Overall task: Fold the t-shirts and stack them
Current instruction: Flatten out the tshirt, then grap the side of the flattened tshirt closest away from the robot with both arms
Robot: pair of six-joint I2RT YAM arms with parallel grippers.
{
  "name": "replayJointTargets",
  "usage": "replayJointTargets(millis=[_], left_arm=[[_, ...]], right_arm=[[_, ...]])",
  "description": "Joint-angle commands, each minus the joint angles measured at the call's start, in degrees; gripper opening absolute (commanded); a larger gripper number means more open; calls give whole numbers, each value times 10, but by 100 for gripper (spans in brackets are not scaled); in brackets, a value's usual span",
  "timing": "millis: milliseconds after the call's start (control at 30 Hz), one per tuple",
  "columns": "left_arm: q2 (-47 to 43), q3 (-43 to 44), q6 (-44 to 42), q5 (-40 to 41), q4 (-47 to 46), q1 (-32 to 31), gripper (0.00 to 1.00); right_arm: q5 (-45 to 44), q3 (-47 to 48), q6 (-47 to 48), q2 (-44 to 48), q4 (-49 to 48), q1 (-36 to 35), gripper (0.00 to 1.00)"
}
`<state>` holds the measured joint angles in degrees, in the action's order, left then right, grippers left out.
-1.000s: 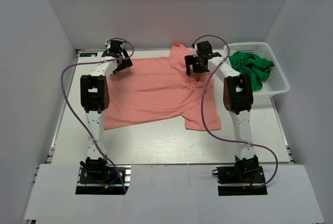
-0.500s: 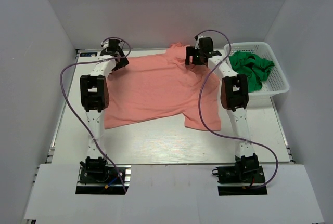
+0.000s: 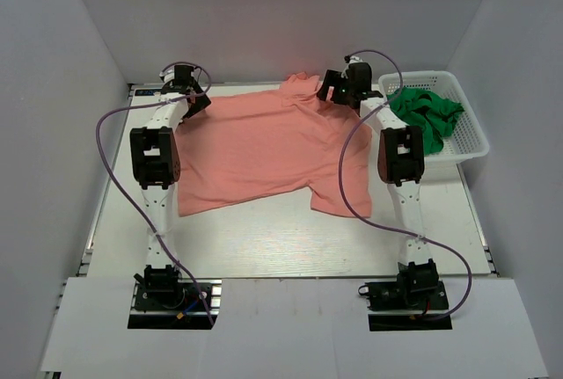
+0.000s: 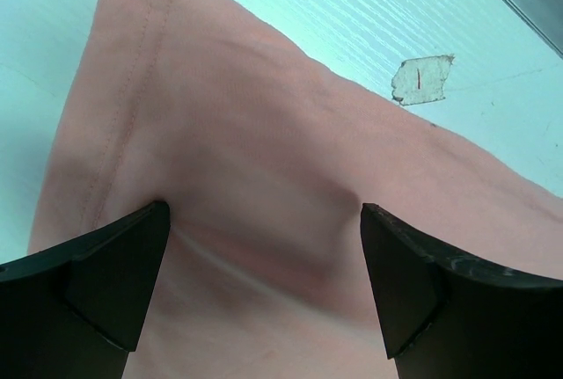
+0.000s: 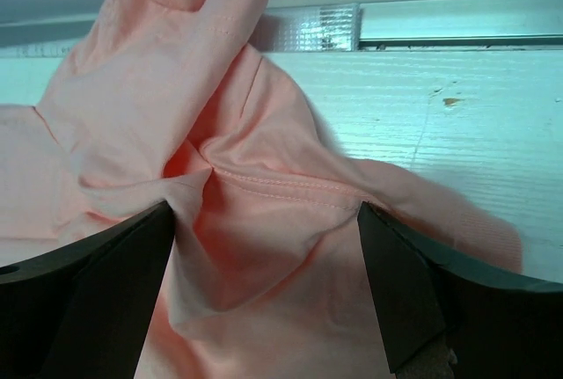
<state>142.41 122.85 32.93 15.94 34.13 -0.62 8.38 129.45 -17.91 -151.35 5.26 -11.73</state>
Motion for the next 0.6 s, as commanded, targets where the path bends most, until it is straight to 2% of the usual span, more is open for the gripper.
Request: replayJointTargets(millis=[0, 133, 200, 300, 400, 533, 567], left_arm=[[-2, -19, 22, 17, 45, 10, 100], [-20, -41, 44, 7, 68, 10, 100], [-49, -67, 35, -30, 23, 10, 100], [-85, -83, 12, -64, -12, 10, 100], [-106, -27, -12, -79, -17, 4, 100], [-160, -14, -32, -86, 22, -1, 100], [-198, -23, -32, -80, 30, -1, 100]], right_arm=[[8, -10, -28, -9, -45, 14, 90], [71, -24, 6, 18, -46, 11, 90], [80, -47, 49, 54, -45, 7, 90], [59, -87, 99, 124, -41, 0, 90], [30, -83, 119, 179, 17, -5, 90], [6, -138, 135, 258, 65, -13, 90], [2, -153, 131, 303, 77, -15, 90]])
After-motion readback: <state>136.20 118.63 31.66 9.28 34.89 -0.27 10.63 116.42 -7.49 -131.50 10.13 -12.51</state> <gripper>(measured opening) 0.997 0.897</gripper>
